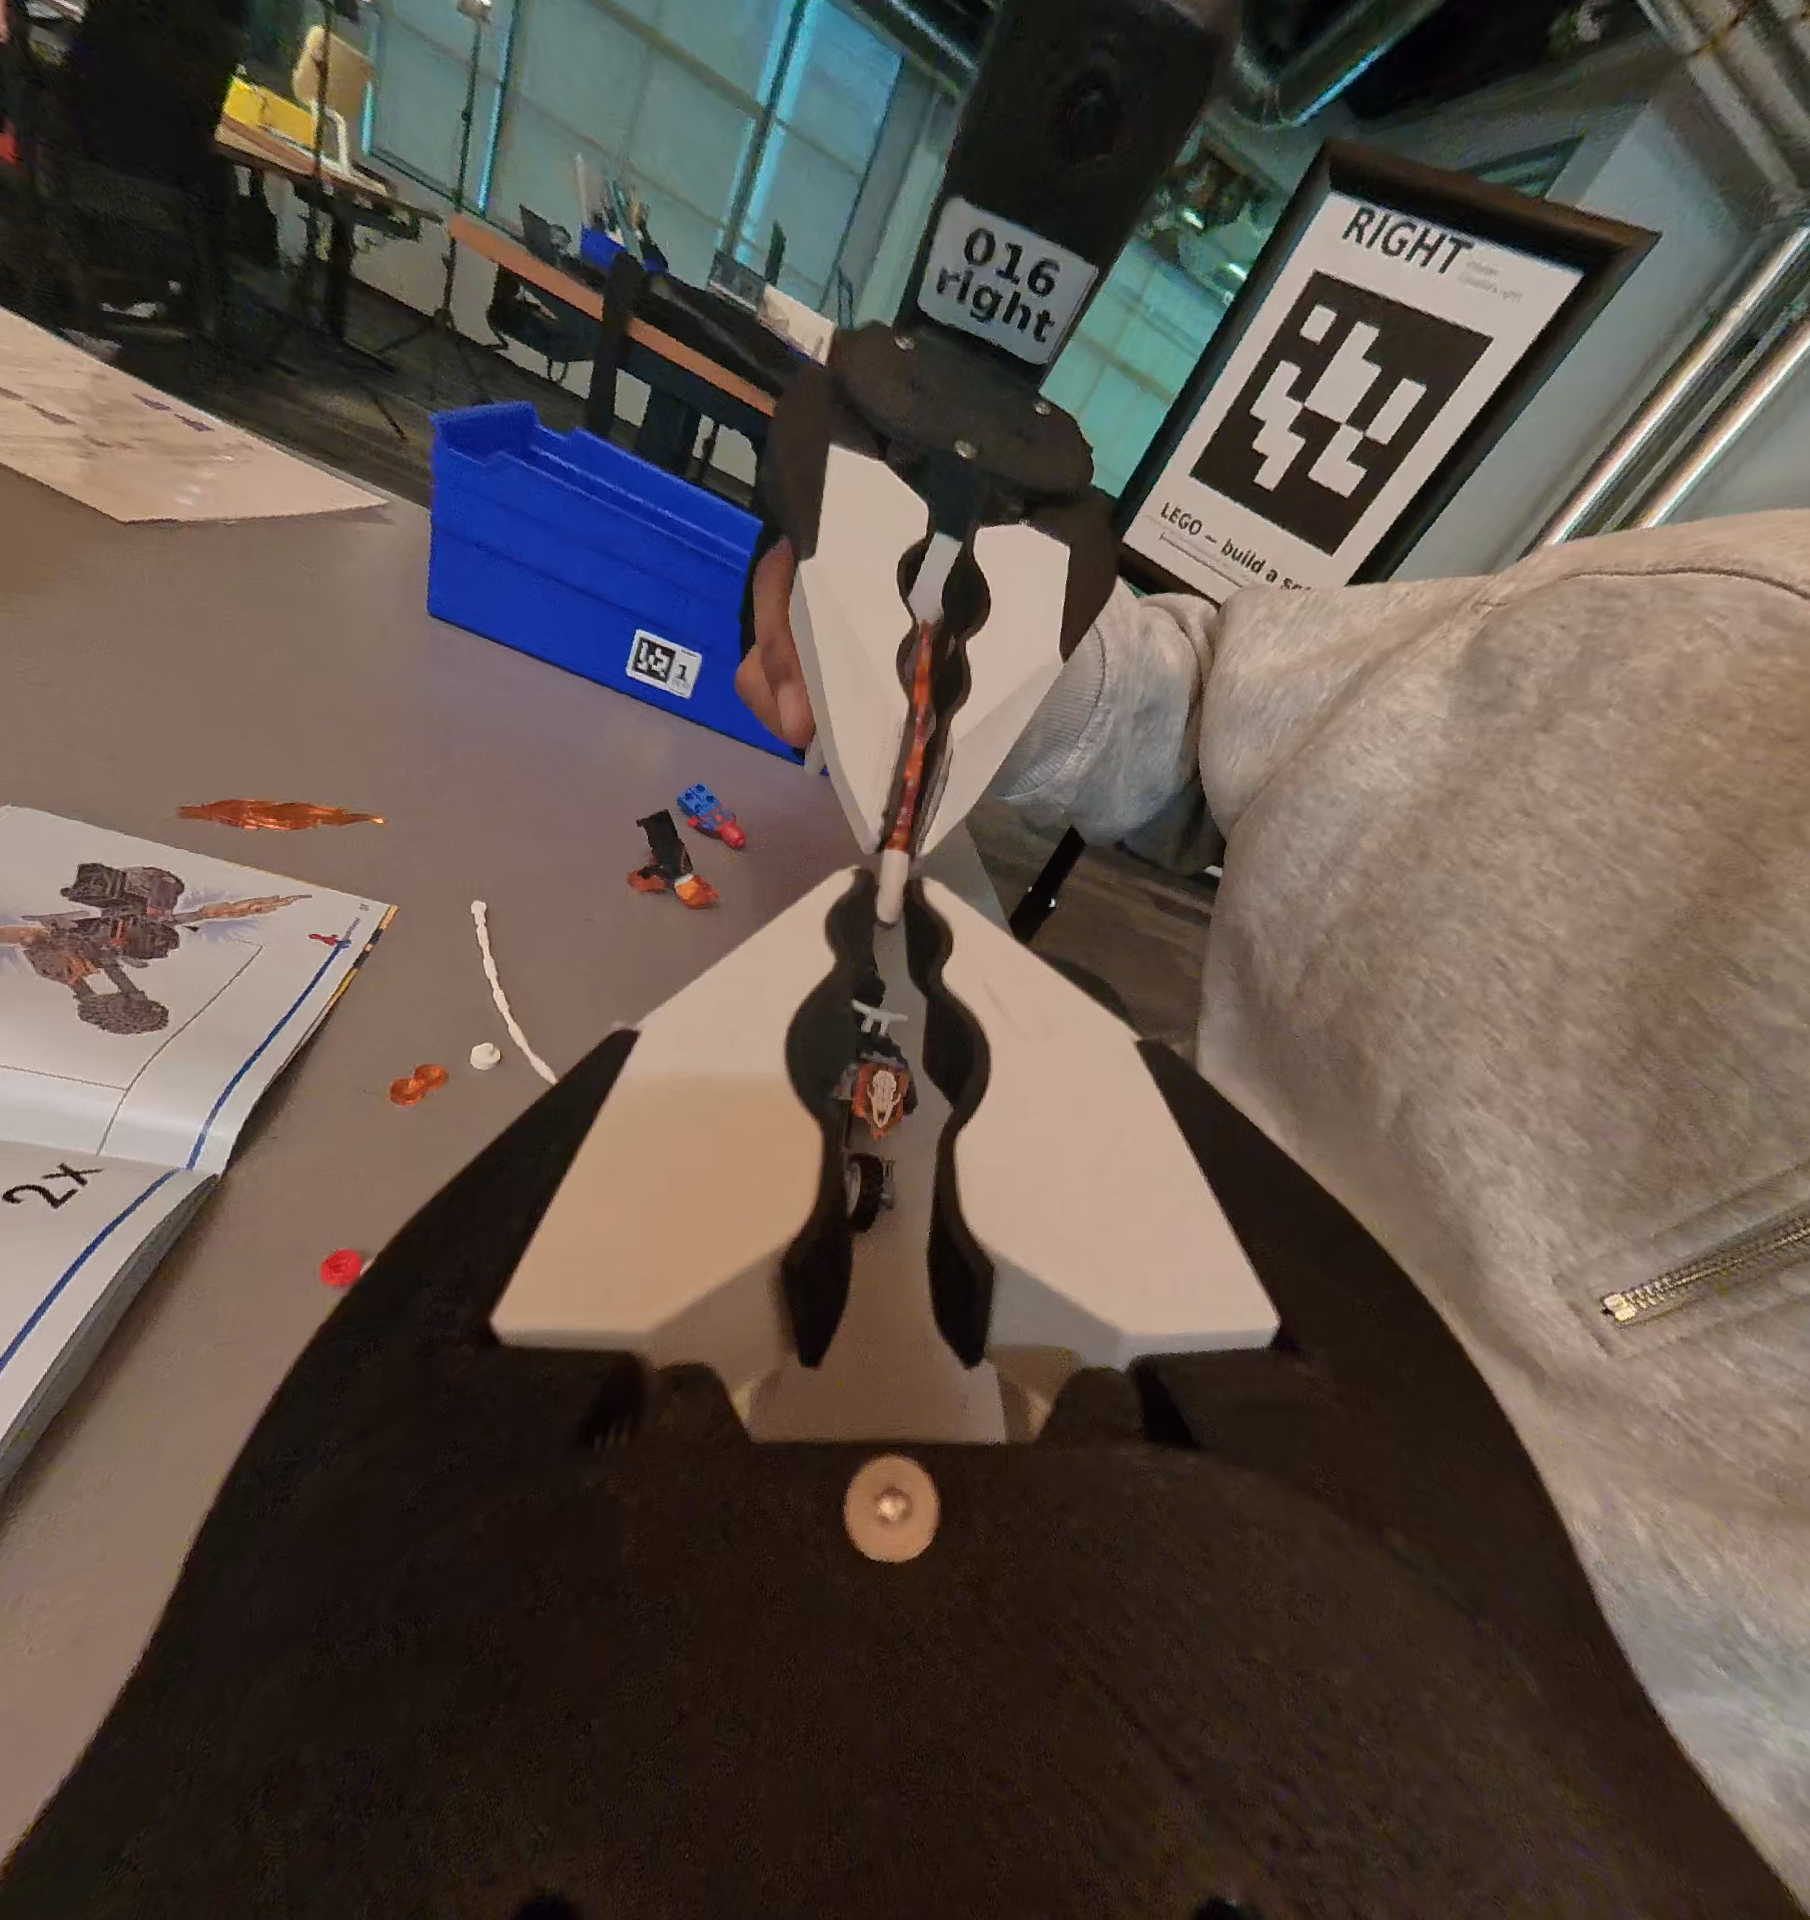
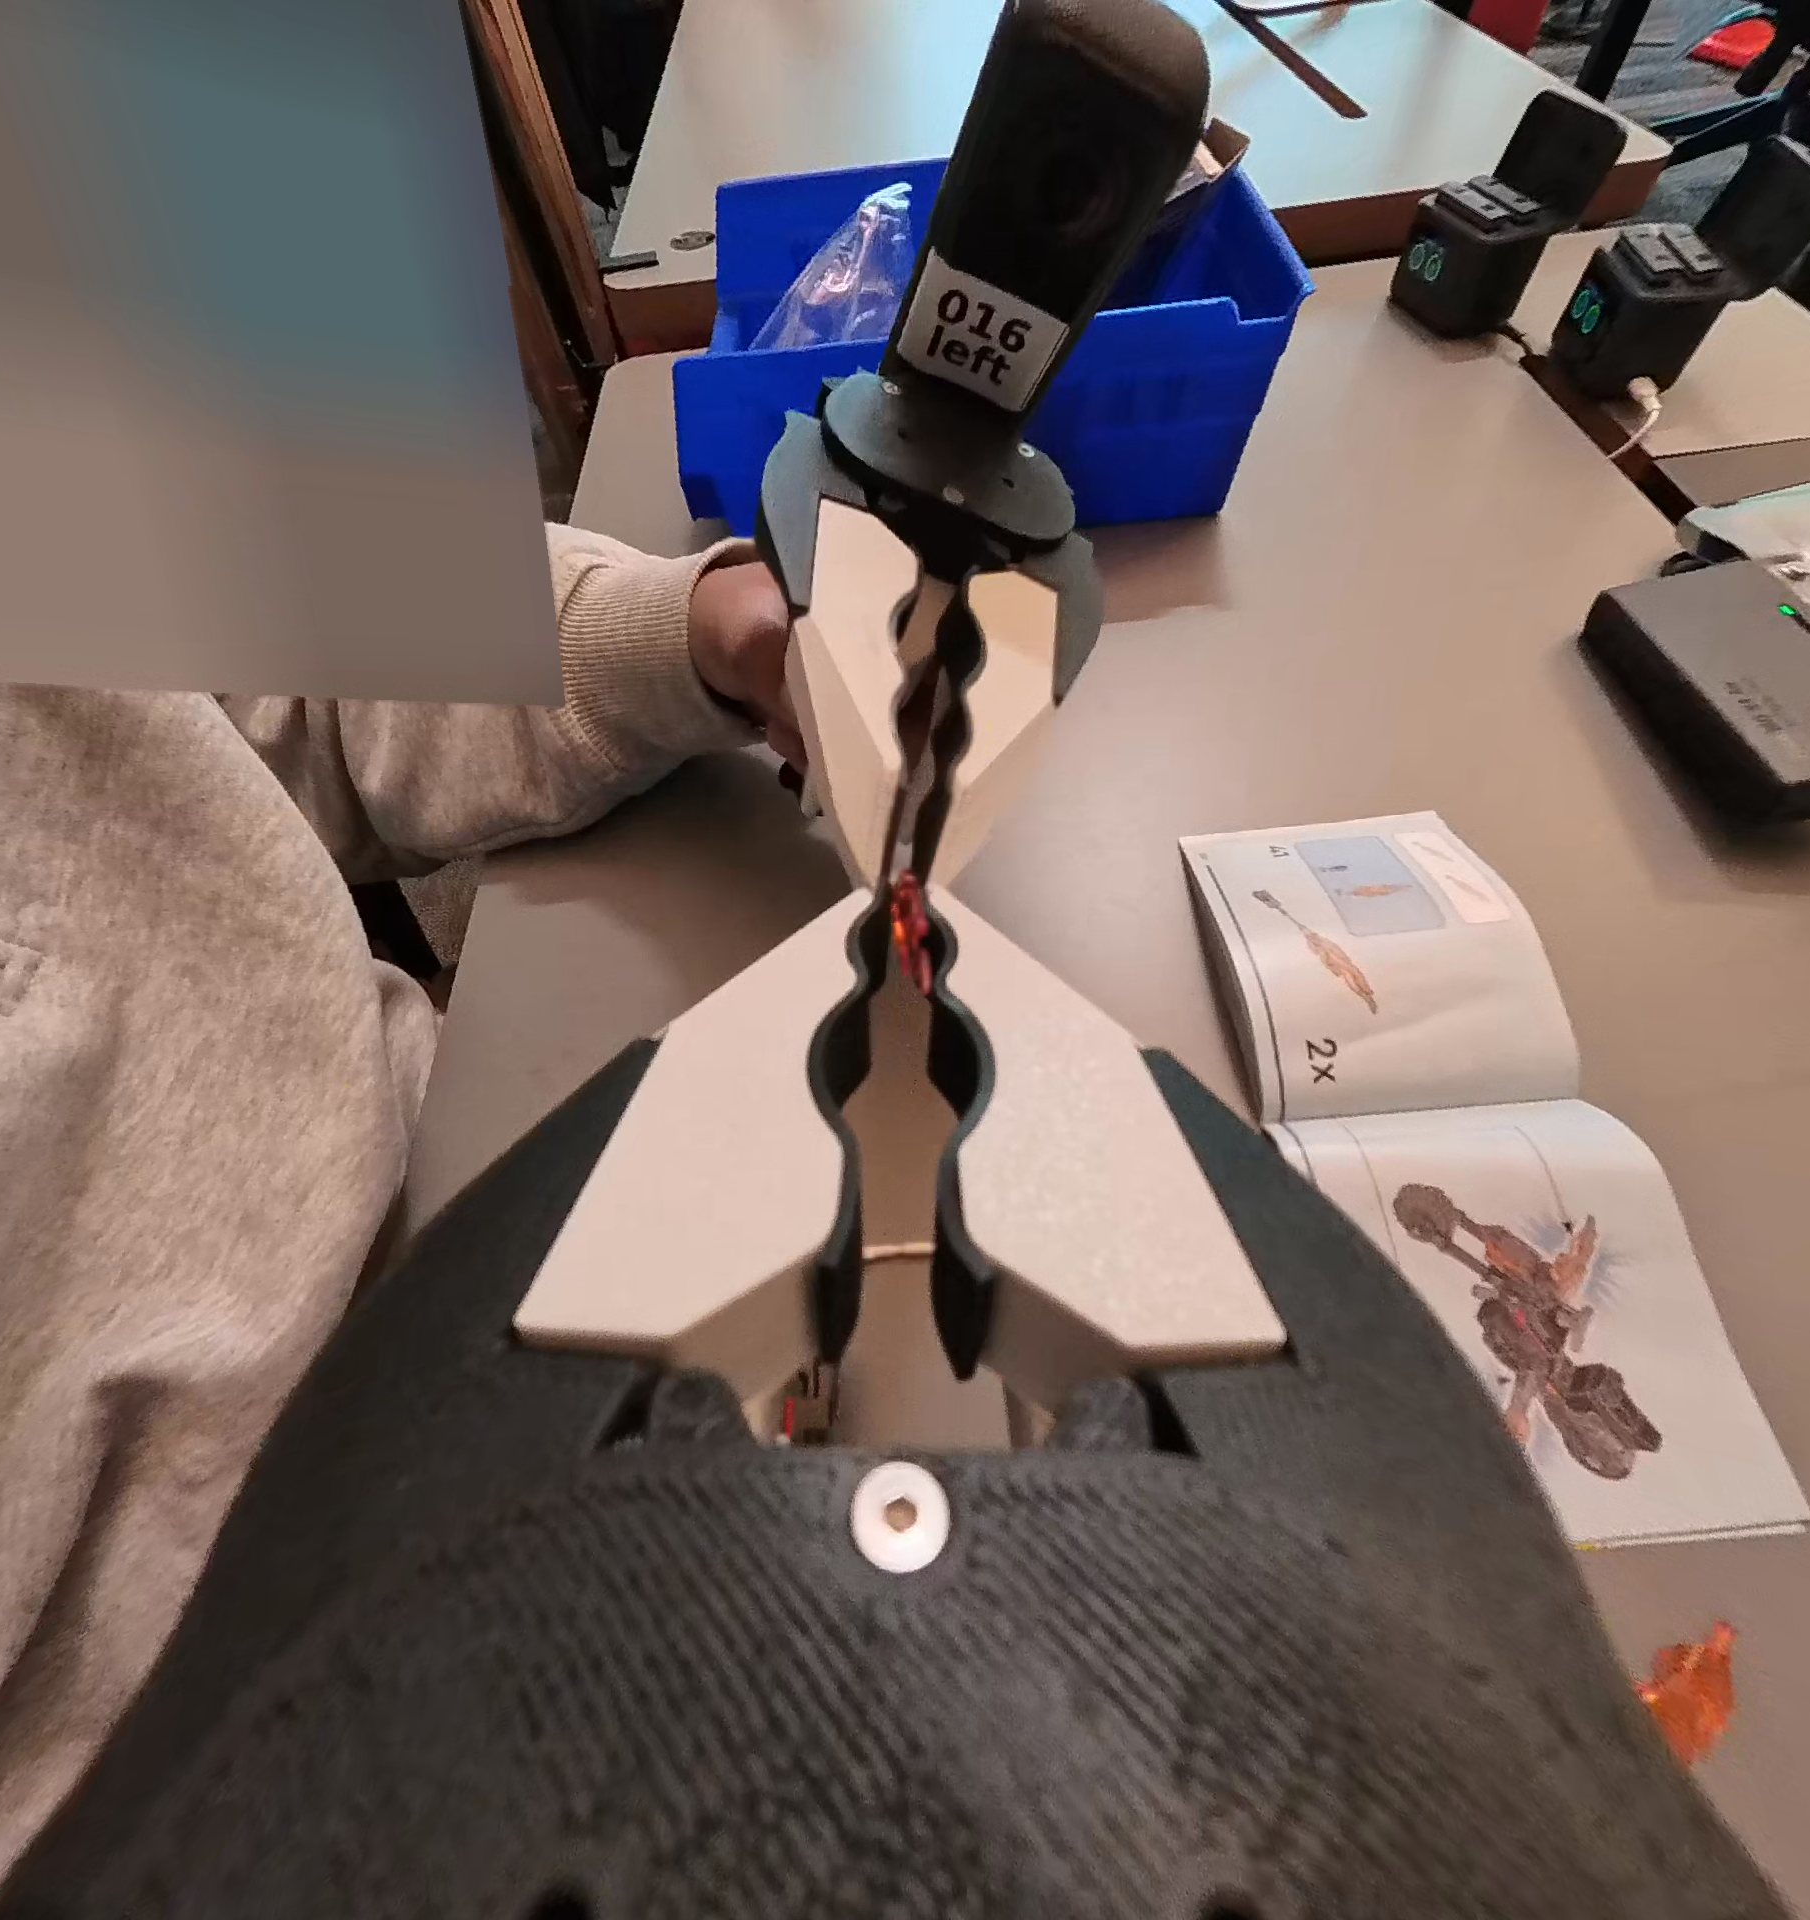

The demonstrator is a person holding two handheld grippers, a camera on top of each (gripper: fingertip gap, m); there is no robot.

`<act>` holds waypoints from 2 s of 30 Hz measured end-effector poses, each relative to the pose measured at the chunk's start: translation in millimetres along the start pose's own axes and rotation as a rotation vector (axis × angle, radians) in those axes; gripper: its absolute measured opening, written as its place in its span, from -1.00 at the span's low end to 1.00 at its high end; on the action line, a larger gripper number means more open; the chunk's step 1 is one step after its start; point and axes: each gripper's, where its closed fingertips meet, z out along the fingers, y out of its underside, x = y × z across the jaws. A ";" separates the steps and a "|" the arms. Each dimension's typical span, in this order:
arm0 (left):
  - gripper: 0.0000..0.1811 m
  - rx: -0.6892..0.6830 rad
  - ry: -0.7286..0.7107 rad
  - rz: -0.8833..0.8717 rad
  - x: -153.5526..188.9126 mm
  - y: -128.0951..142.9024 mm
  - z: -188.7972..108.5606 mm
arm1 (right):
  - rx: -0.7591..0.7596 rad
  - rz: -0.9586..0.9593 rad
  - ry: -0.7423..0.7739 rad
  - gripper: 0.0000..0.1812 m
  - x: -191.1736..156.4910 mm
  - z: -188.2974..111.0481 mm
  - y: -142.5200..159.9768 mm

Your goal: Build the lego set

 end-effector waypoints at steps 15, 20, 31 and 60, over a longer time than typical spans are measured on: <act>-0.97 0.078 0.041 -0.010 6.3 -13.1 -8.9 | 0.195 0.161 -0.007 -0.99 3.4 -3.9 -22.9; -0.96 0.055 0.038 0.001 6.8 -8.2 -3.6 | 0.177 0.186 0.010 -0.99 0.2 -8.2 -17.5; -0.72 0.098 -0.006 -0.061 -7.7 -13.1 -10.1 | -0.441 0.250 0.462 -0.99 50.5 -69.2 105.1; -0.80 0.084 -0.023 -0.064 -11.6 -10.6 -12.4 | -0.337 0.384 0.604 -0.98 52.6 -61.9 165.7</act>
